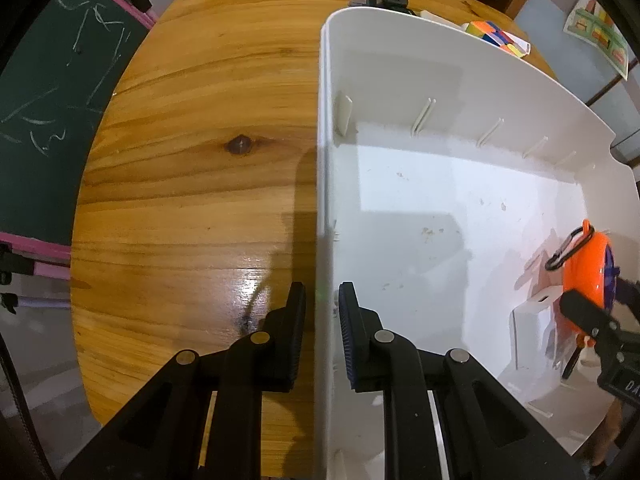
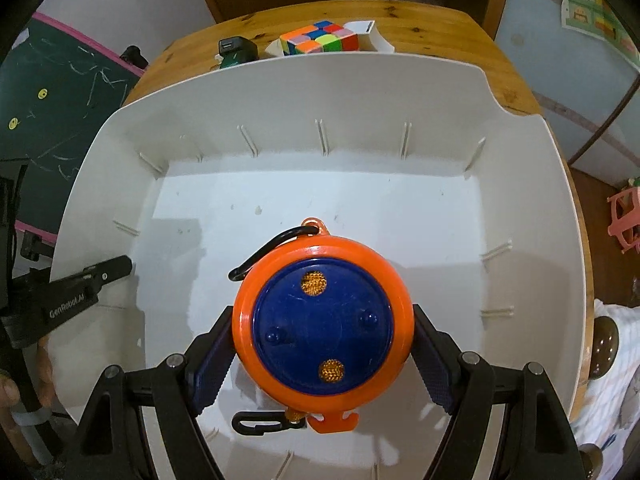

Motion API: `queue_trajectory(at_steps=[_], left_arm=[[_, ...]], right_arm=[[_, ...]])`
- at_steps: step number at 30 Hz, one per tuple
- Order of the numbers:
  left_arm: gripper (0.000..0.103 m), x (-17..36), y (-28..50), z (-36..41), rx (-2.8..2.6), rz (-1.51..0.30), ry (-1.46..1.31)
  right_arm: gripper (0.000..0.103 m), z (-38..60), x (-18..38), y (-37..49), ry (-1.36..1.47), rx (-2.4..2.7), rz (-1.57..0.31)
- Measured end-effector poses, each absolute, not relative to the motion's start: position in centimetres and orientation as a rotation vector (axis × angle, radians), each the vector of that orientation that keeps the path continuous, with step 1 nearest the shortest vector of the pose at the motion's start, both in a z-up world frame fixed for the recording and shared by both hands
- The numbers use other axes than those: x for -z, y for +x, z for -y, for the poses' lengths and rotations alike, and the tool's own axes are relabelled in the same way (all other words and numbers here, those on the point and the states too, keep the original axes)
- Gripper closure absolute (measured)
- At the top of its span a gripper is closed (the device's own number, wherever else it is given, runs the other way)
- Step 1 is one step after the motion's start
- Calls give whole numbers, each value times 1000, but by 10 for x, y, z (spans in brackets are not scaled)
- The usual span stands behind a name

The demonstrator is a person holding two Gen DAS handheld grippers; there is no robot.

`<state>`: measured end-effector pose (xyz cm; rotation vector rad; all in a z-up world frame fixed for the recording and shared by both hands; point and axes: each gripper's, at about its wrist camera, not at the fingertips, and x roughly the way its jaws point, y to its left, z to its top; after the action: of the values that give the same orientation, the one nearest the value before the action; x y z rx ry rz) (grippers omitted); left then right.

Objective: Organize rigid objects
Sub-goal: 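Carry the cord reel into the tray and release it beside the charger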

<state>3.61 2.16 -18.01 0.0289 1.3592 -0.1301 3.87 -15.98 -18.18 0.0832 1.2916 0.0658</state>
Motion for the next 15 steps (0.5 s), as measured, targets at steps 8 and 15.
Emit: queue_trajectory(at_steps=[8, 15], left_arm=[[84, 180, 40, -18, 125, -1362, 19], [84, 181, 41, -19, 138, -1370, 12]], right_arm=[[22, 160, 182, 48, 79, -65, -1274], [22, 166, 182, 50, 151, -82, -1312]])
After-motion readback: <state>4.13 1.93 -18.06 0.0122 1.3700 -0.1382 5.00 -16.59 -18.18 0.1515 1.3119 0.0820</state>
